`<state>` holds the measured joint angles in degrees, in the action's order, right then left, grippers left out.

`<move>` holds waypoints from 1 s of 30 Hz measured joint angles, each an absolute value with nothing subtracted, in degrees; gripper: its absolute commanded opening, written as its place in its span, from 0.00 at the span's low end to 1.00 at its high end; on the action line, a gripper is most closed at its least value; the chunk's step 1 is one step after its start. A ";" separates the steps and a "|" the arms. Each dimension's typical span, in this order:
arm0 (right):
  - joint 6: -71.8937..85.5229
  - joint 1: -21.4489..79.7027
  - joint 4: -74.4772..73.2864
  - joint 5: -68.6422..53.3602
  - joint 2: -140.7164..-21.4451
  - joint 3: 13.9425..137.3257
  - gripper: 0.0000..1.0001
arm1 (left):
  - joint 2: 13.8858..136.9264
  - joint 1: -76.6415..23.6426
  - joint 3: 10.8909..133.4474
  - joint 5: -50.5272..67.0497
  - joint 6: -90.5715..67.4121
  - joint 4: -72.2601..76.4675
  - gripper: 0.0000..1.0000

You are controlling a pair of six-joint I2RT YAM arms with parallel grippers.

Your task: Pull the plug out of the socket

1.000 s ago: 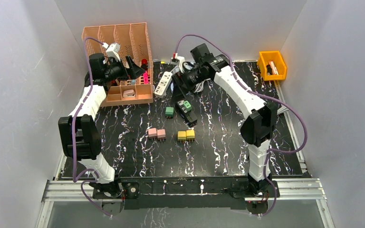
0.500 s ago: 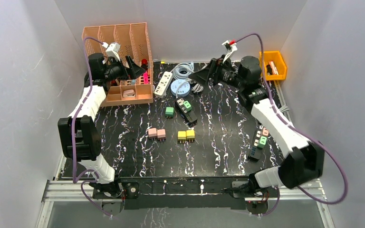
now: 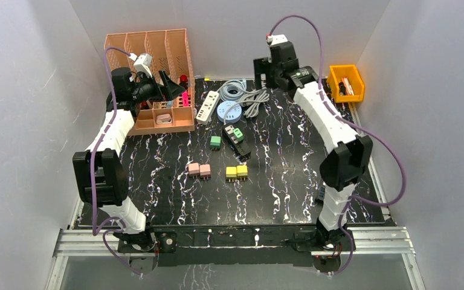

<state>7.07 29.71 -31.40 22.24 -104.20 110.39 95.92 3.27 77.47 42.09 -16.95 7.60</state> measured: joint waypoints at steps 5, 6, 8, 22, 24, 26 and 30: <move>7.92 21.74 -44.69 -3.51 -108.79 107.85 0.98 | 95.92 3.27 77.47 43.97 -17.28 8.10 0.98; 8.14 21.50 -44.75 -10.50 -108.12 104.07 0.98 | 95.92 3.27 77.47 44.53 -17.41 8.40 0.98; 7.92 21.65 -45.52 -23.97 -107.59 98.65 0.98 | 95.92 3.27 77.47 45.65 -17.63 8.99 0.98; 17.45 27.18 -8.54 -21.23 -78.83 80.93 0.98 | 95.92 3.27 77.25 48.88 -18.81 10.90 0.98; 15.35 28.40 -10.63 -14.81 -80.60 82.85 0.98 | 95.92 3.27 77.23 48.99 -19.16 11.42 0.98; 14.15 28.73 -12.60 -11.40 -82.98 83.37 0.98 | 95.92 3.27 77.23 49.04 -19.35 11.77 0.98; 10.70 30.44 -19.27 -3.07 -92.40 83.94 0.97 | 95.94 3.27 77.21 49.10 -19.81 12.10 0.98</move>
<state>10.70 30.44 -19.27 -3.07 -92.40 83.94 95.94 3.27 77.21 49.10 -19.81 12.10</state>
